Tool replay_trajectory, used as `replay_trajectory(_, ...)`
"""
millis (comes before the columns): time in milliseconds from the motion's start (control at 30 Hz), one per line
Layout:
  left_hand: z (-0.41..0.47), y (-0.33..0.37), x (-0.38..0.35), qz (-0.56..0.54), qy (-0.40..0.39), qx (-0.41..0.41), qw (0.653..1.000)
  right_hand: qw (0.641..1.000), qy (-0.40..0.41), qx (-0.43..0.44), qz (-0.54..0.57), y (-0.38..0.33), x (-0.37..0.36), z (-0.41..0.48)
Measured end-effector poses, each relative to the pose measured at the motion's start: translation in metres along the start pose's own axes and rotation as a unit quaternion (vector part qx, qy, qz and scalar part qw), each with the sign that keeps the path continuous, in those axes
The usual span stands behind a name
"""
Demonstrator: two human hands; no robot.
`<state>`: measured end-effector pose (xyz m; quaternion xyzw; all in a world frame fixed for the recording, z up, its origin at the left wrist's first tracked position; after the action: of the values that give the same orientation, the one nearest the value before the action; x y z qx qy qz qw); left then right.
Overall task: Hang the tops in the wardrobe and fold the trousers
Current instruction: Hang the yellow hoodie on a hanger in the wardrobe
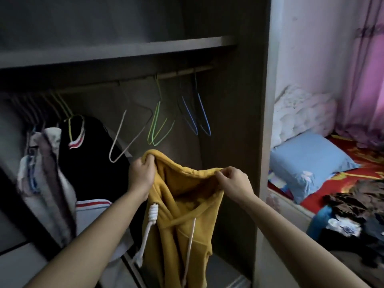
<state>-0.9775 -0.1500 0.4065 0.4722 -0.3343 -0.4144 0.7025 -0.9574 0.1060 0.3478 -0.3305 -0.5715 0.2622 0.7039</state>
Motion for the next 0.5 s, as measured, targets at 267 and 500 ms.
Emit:
replay_trajectory(267, 0.064, -0.041, 0.0, -0.011, 0.002, 0.032, 0.999, 0.996, 0.073, 0.045, -0.009, -0.056, -0.033, 0.08)
replay_trajectory(500, 0.111, -0.084, -0.009, -0.067, -0.035, 0.056, 0.996, 0.987, 0.15, 0.019, -0.044, -0.104, -0.043, 0.167)
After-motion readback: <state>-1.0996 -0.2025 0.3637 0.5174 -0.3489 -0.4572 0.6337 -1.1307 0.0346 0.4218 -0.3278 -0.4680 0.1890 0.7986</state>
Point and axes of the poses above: each hand's wrist, its own z-axis towards the middle knuckle, its own x-axis out of the back of the hand, y = z × x, the point moved 1 cm from there along z, towards the middle knuckle, and after that the axes turned 12 degrees about -z, right-handed, at the moved point
